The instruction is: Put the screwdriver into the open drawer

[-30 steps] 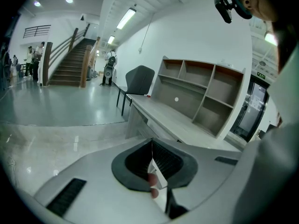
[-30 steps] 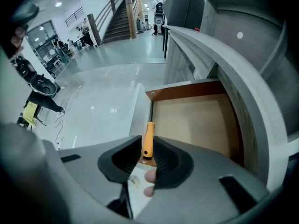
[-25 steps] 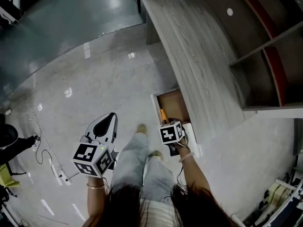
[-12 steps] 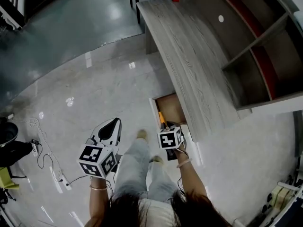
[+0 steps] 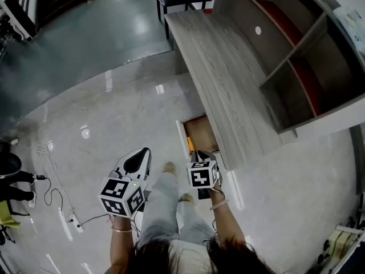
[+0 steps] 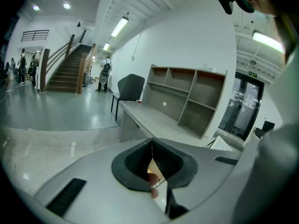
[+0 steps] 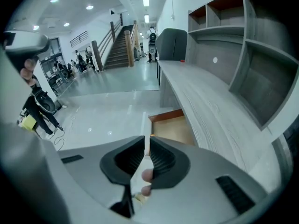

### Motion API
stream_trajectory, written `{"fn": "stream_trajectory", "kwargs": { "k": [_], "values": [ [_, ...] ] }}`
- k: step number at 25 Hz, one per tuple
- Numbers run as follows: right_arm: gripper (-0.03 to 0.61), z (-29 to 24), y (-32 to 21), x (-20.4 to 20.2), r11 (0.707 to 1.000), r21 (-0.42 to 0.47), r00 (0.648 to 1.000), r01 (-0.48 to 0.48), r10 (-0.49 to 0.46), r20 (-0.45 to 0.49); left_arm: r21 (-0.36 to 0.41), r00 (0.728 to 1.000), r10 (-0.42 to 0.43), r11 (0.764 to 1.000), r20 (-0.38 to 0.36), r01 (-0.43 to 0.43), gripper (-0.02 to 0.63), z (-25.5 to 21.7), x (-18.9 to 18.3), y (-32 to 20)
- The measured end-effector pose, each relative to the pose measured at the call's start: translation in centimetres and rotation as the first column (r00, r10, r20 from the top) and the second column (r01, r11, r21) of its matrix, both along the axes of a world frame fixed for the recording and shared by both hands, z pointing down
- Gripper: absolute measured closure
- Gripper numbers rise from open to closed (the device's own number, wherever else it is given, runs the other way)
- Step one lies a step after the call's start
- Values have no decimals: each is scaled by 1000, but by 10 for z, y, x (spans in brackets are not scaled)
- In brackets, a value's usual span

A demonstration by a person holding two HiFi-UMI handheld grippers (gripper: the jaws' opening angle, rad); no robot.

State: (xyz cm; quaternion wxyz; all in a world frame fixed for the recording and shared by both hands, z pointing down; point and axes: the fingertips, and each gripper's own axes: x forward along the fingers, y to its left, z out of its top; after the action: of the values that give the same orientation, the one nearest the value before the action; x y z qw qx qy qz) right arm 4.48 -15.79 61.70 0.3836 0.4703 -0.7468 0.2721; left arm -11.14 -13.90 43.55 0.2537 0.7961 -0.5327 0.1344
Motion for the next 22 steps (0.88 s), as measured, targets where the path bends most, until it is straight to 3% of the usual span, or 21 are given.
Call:
{"fn": "stream_trajectory", "kwargs": {
  "k": [22],
  "values": [
    [543, -82, 65, 25, 974, 206, 993, 94, -105, 45, 85, 1000, 27, 996, 12, -28, 597, -44, 56, 84]
  ]
}}
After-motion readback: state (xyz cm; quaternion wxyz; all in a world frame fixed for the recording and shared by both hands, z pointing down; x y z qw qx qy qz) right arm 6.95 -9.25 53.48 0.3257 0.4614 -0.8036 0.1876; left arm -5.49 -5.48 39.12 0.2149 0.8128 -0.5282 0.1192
